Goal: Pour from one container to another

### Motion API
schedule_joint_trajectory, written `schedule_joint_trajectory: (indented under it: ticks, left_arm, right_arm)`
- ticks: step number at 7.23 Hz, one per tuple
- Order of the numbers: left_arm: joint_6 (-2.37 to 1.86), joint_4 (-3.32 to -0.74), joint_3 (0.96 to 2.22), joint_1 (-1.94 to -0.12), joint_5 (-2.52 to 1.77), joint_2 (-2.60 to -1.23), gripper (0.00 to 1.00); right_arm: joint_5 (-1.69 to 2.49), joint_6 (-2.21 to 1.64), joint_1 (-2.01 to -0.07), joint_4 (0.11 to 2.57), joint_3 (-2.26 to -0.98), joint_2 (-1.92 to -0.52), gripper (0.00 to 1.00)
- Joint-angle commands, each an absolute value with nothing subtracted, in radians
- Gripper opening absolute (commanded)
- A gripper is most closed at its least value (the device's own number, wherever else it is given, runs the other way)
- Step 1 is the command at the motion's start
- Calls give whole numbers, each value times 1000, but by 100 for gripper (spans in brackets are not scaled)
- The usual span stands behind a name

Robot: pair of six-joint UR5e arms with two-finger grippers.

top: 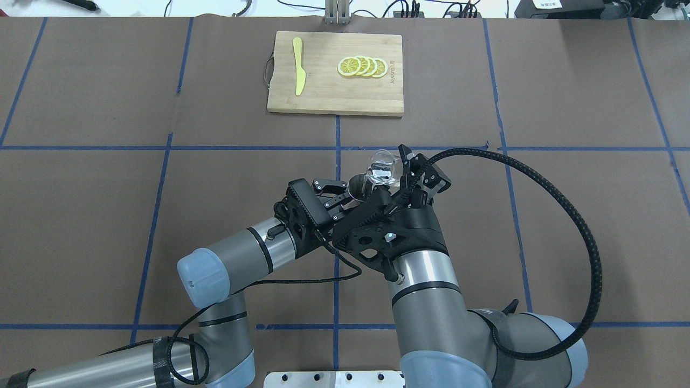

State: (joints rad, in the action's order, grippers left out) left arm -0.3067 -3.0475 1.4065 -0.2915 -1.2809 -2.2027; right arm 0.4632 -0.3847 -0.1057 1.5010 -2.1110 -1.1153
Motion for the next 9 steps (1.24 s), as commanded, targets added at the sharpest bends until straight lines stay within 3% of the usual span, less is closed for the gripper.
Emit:
schedule_joint_trajectory:
  ticks: [1,9]
  left_arm:
    - [-307,-3047,1407,-291,-1281,-2203,0]
    - [-310,-3046,1408,-291,-1281,-2203,0]
  right_arm:
    - [456,-359,-106,1512,-2111,-1115,0]
    - [428,-226,-107,1559,-2121,-1115,0]
